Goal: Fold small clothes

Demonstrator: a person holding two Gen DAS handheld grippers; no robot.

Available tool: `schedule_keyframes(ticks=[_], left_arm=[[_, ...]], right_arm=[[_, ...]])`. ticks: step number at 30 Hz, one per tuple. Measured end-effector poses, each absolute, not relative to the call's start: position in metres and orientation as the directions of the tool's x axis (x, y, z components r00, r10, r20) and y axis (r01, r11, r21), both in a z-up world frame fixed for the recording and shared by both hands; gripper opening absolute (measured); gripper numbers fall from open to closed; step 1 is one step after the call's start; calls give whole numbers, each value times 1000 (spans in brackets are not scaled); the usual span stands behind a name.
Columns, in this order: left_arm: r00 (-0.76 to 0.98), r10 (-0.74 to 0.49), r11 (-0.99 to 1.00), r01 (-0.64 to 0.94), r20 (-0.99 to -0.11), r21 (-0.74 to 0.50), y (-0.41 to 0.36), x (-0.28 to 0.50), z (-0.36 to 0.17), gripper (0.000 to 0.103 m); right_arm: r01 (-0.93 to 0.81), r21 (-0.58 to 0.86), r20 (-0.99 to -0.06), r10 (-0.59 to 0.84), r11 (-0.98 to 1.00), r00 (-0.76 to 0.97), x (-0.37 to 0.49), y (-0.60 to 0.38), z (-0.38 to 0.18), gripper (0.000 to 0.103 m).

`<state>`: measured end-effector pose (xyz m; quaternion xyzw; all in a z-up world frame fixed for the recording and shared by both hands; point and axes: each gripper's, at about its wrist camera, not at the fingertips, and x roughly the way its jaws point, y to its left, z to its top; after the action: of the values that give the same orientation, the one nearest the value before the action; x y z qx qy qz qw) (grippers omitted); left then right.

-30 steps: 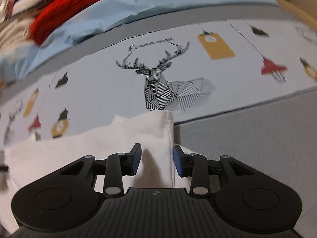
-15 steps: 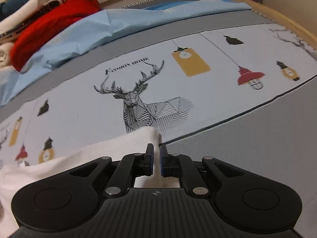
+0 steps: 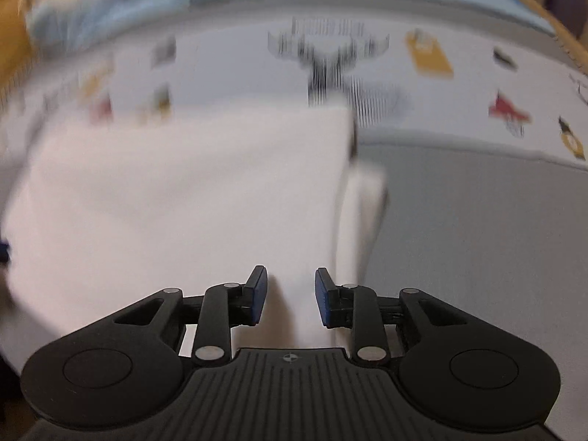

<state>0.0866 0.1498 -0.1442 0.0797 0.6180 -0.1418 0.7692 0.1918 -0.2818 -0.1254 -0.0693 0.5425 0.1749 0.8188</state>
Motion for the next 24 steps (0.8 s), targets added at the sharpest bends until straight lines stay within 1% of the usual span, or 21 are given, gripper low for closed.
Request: schedule_keyframes(ticks=[1, 2, 3, 6, 8, 9, 11, 13, 15, 16, 17, 18, 19, 22, 24], left_arm=[[222, -102, 942, 336, -970, -22, 147, 80, -142, 20], [230, -101, 945, 327, -968, -21, 147, 78, -137, 21], [244, -99, 956, 292, -965, -25, 149, 77, -130, 21], [318, -104, 984, 170, -942, -51, 158, 70, -107, 26], [349, -129, 990, 103, -928, -98, 163, 65, -97, 42], [360, -135, 991, 72, -923, -117, 164, 64, -94, 45], [354, -146, 988, 11, -924, -152, 164, 62, -98, 47], [318, -139, 988, -23, -938, -154, 163, 62, -109, 47], [272, -102, 994, -9, -957, -109, 159, 61, -122, 45], [243, -79, 997, 11, -967, -78, 155, 60, -128, 38], [221, -60, 998, 31, -973, -54, 153, 59, -133, 14], [212, -59, 997, 51, -976, -49, 151, 58, -136, 9], [224, -61, 997, 60, -973, -49, 151, 56, -134, 7], [270, -78, 997, 43, -960, -69, 156, 52, -123, 7], [256, -86, 996, 9, -963, -87, 165, 49, -123, 7]], right_arm=[[-375, 31, -932, 162, 926, 323, 184, -283, -134, 31], [-389, -6, -940, 127, 921, 315, 178, -285, -138, 35], [-391, -20, -939, 118, 920, 324, 173, -288, -137, 37], [-307, 36, -921, 151, 951, 359, 164, -302, -122, 38], [-277, 77, -909, 182, 958, 375, 157, -307, -115, 39], [-271, 93, -905, 194, 958, 378, 154, -307, -114, 40], [-255, 101, -908, 194, 962, 371, 149, -306, -119, 44], [-250, 80, -927, 164, 965, 337, 148, -302, -126, 44], [-258, 61, -932, 148, 964, 330, 146, -298, -130, 43], [-255, 58, -935, 142, 965, 326, 145, -298, -132, 43], [-243, 63, -937, 141, 968, 320, 144, -298, -133, 31], [-232, 70, -937, 144, 970, 319, 144, -300, -134, 20], [-223, 79, -935, 150, 972, 321, 143, -301, -133, 5], [-189, 112, -910, 177, 976, 375, 138, -308, -121, 4], [-168, 123, -899, 182, 978, 398, 137, -316, -116, 4]])
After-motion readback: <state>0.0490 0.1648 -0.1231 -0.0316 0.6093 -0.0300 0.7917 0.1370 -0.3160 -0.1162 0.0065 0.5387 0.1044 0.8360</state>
